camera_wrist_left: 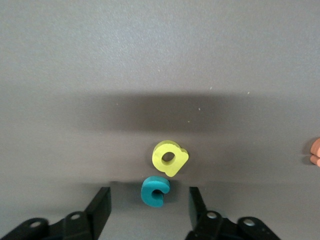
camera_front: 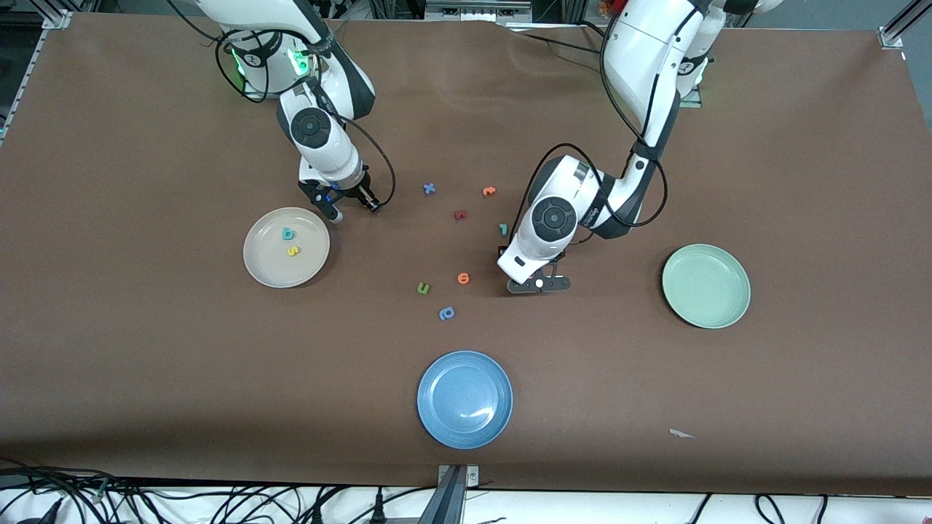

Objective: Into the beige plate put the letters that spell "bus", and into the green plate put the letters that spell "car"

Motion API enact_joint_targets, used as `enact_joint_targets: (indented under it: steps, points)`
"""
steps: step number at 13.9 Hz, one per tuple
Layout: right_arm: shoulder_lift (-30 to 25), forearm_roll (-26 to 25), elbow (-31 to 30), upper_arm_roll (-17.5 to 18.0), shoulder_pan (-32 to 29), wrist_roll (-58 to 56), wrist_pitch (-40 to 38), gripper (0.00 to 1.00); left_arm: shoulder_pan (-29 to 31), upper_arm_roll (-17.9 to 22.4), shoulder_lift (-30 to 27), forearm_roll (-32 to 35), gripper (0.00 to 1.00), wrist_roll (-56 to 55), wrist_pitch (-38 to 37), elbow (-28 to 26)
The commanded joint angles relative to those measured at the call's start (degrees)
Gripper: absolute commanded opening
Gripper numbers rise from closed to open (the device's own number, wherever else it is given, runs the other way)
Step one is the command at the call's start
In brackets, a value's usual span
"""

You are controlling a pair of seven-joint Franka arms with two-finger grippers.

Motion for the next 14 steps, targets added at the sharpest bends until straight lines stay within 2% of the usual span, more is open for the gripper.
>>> enact_joint_targets:
  steps: [1, 4, 6, 8, 10, 11, 13, 14]
  points:
    - [0.0, 0.6, -0.5, 0.1, 0.3, 0.2, 0.5, 0.15, -0.2, -0.1, 0.5, -0.6, 0.66, 1.5, -1.0, 0.5]
    - [-2.0, 0.4, 0.0, -0.1, 0.3, -0.6, -0.5, 0.13, -0.2, -0.1, 1.0, -0.5, 0.58, 1.5, -1.0, 0.6]
    - [-4.3, 0.3, 1.5, -1.7, 0.3, -3.3, -5.4, 0.13, -0.2, -0.1, 1.0, -0.5, 0.52, 1.5, -1.0, 0.7]
    - [-6.9, 0.2, 3.7, -4.7, 0.3, -7.7, -12.0, 0.13, -0.2, -0.1, 1.1, -0.4, 0.5, 1.5, -1.0, 1.1]
    - [-7.9, 0.2, 6.5, -9.2, 0.3, -15.2, -18.5, 0.13, -0.2, -0.1, 1.4, -0.5, 0.49, 1.3, -1.0, 1.7]
    - [-7.9, 0.2, 7.7, -12.1, 0.3, -19.7, -20.2, 0.13, -0.2, -0.1, 1.6, -0.5, 0.45, 1.2, -1.0, 1.8]
    - [-7.0, 0.2, 8.7, -16.5, 0.0, -26.6, -20.8, 0.13, -0.2, -0.1, 2.3, -0.5, 0.45, 1.1, -0.9, 2.0]
    - [-5.5, 0.3, 9.2, -17.1, -0.2, -28.6, -20.4, 0.13, -0.3, -0.1, 2.7, -0.6, 0.45, 1.1, -0.9, 2.0]
